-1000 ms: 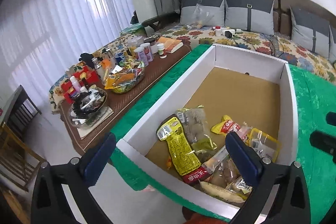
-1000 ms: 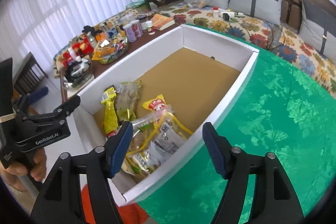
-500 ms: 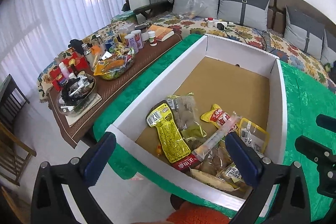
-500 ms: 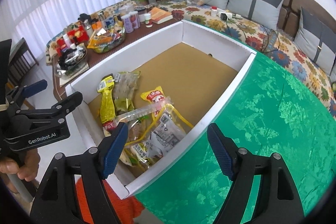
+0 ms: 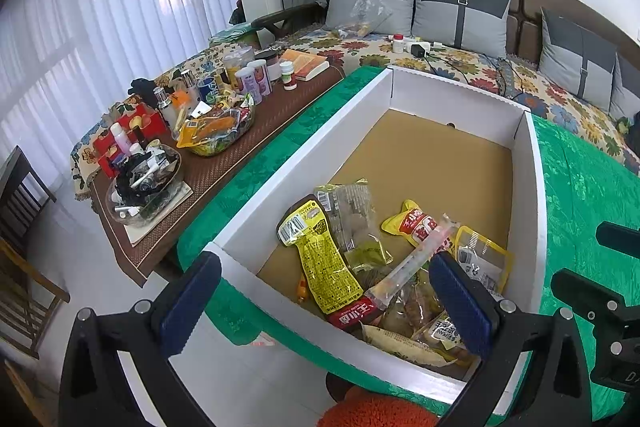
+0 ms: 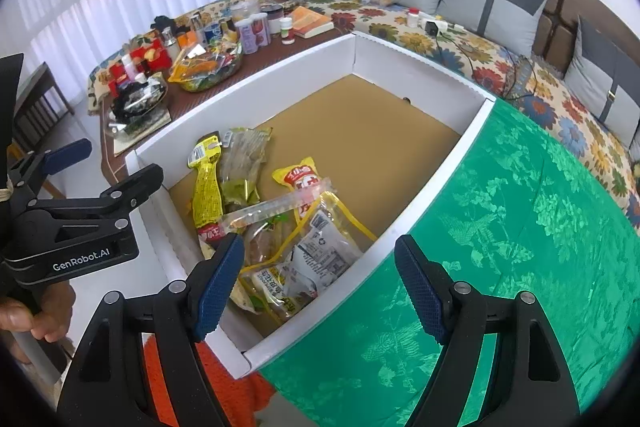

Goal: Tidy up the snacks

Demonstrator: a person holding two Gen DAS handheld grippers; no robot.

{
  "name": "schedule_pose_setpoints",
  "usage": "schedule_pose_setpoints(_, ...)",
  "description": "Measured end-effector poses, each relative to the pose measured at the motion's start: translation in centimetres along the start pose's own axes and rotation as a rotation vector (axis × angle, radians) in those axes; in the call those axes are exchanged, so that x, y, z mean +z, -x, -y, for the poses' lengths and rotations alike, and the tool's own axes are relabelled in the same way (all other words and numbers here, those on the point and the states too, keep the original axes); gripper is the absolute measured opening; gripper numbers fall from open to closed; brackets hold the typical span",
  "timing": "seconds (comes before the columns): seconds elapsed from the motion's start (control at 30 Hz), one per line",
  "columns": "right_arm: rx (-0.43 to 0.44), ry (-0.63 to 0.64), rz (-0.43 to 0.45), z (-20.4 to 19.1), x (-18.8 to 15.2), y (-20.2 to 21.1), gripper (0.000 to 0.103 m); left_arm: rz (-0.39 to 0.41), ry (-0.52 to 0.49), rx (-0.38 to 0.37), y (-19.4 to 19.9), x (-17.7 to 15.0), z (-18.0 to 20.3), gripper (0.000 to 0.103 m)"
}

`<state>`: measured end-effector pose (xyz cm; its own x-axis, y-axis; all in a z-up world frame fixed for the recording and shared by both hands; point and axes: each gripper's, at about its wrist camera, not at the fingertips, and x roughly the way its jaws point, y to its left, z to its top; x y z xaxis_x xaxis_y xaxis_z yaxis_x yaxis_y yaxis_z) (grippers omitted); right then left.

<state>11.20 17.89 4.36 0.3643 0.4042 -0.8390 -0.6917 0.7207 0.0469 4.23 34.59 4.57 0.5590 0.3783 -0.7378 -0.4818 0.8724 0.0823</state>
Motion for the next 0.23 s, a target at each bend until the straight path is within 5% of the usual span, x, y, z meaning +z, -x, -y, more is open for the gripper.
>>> schedule_pose_setpoints(0.23,-0.005,0.01,-0.011,-0.35,-0.17,-0.49,0.081,0.006,0.013,0.002,0.23,0.12,0.0,0.103)
